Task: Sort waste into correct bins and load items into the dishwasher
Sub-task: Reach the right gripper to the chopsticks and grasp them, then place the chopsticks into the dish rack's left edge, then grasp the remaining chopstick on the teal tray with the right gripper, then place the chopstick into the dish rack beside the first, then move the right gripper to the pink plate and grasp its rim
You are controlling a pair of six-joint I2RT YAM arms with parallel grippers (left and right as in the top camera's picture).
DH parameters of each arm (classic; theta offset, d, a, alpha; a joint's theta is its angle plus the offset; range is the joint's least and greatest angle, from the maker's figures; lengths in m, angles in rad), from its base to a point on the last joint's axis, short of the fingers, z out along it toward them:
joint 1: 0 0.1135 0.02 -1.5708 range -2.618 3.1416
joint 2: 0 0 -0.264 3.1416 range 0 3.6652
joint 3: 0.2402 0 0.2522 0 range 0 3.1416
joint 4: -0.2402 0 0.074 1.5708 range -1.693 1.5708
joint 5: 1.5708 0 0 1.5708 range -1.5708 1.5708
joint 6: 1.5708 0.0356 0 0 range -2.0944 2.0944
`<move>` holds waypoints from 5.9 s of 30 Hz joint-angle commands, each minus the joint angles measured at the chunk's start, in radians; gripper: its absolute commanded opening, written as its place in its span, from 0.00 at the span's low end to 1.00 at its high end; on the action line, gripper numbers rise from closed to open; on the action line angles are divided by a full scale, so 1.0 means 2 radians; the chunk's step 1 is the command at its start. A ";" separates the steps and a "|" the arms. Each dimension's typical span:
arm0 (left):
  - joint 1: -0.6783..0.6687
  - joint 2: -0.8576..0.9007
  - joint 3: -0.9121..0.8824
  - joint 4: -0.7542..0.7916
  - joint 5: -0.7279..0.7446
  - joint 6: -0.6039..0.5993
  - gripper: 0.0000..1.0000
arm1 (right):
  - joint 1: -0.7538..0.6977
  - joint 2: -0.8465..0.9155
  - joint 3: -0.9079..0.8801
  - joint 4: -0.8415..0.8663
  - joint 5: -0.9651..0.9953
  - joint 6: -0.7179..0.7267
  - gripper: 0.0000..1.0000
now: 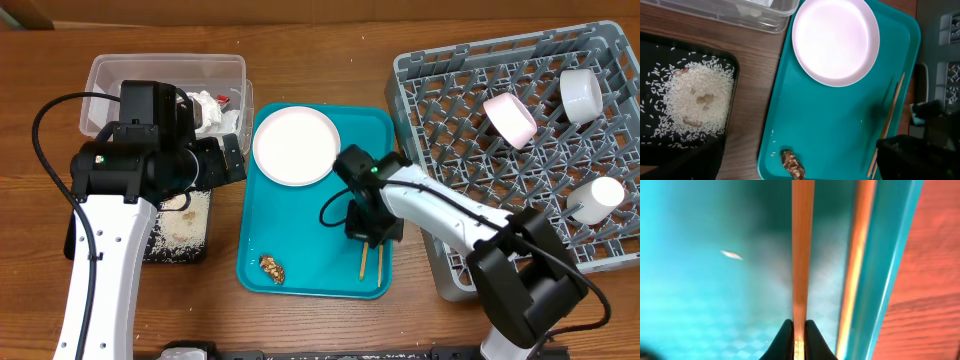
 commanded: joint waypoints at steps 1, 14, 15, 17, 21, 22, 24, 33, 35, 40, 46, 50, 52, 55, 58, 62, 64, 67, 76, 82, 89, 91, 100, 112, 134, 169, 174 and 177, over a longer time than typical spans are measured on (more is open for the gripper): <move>0.002 0.003 0.008 0.001 -0.003 -0.003 1.00 | -0.010 -0.053 0.067 -0.020 0.030 -0.082 0.04; 0.002 0.003 0.008 0.001 -0.003 -0.003 1.00 | -0.201 -0.110 0.129 -0.135 0.093 -0.336 0.04; 0.002 0.003 0.008 0.001 -0.003 -0.003 1.00 | -0.210 -0.110 0.129 -0.139 0.093 -0.346 0.04; 0.002 0.003 0.008 0.000 -0.002 -0.003 1.00 | -0.224 -0.110 0.127 -0.140 0.093 -0.351 0.04; 0.002 0.003 0.008 0.000 -0.002 -0.003 1.00 | -0.238 -0.105 0.126 -0.141 0.092 -0.359 0.04; 0.002 0.003 0.008 0.000 -0.002 -0.003 1.00 | -0.238 -0.104 0.123 -0.140 0.088 -0.359 0.04; 0.002 0.003 0.008 0.000 -0.003 -0.003 1.00 | -0.236 -0.104 0.115 -0.140 0.069 -0.361 0.04; 0.002 0.003 0.008 0.000 -0.003 -0.003 1.00 | -0.232 -0.104 0.043 -0.107 0.061 -0.360 0.05; 0.002 0.003 0.008 0.000 -0.003 -0.003 1.00 | -0.232 -0.104 0.042 -0.105 0.061 -0.358 0.09; 0.002 0.003 0.008 0.000 -0.003 -0.003 1.00 | -0.232 -0.104 0.045 -0.104 0.061 -0.353 0.18; 0.002 0.003 0.008 0.000 -0.003 -0.003 1.00 | -0.232 -0.104 0.094 -0.132 0.060 -0.333 0.24; 0.002 0.003 0.008 0.001 -0.003 -0.003 1.00 | -0.227 -0.106 0.138 -0.159 0.029 -0.323 0.24; 0.002 0.003 0.008 0.001 -0.003 -0.003 1.00 | -0.213 -0.109 0.149 -0.157 -0.019 -0.315 0.26; 0.002 0.003 0.008 0.001 -0.003 -0.003 1.00 | -0.188 -0.109 0.146 -0.144 -0.049 -0.315 0.30; 0.002 0.003 0.008 0.001 -0.003 -0.003 1.00 | -0.151 -0.108 0.129 -0.113 -0.051 -0.303 0.40; 0.002 0.003 0.008 0.000 -0.002 -0.003 1.00 | -0.112 -0.103 0.102 -0.076 -0.039 -0.256 0.41; 0.002 0.003 0.008 0.000 -0.002 -0.003 1.00 | -0.099 -0.099 0.084 -0.059 -0.028 -0.226 0.41; 0.002 0.003 0.008 0.000 -0.002 -0.003 1.00 | -0.082 -0.079 0.047 -0.027 -0.024 -0.181 0.41; 0.002 0.003 0.008 0.000 -0.002 -0.003 1.00 | -0.070 0.009 0.012 -0.015 -0.024 -0.146 0.38; 0.002 0.003 0.008 0.000 -0.003 -0.003 1.00 | -0.070 0.051 0.012 -0.016 -0.025 -0.146 0.39; 0.002 0.003 0.008 0.001 -0.003 -0.003 1.00 | -0.057 0.078 0.012 -0.016 -0.033 -0.146 0.43; 0.002 0.003 0.008 0.000 -0.003 -0.003 1.00 | -0.050 0.078 0.012 -0.014 -0.033 -0.146 0.47; 0.002 0.003 0.008 0.000 -0.002 -0.003 1.00 | -0.047 0.078 0.012 0.008 -0.039 -0.146 0.36; 0.002 0.003 0.008 -0.002 -0.003 -0.003 1.00 | -0.047 0.076 0.020 -0.005 -0.034 -0.146 0.04; 0.002 0.003 0.008 -0.001 -0.003 -0.003 1.00 | -0.208 -0.056 0.220 -0.196 0.088 -0.318 0.04; 0.002 0.003 0.008 -0.001 -0.003 -0.003 1.00 | -0.230 -0.084 0.202 -0.139 -0.059 -0.357 0.34; 0.002 0.003 0.008 0.001 -0.003 -0.003 1.00 | -0.229 -0.083 0.212 -0.047 -0.263 -0.349 0.54; 0.002 0.003 0.008 0.000 -0.003 -0.003 1.00 | -0.217 -0.072 0.212 0.006 -0.232 -0.301 0.54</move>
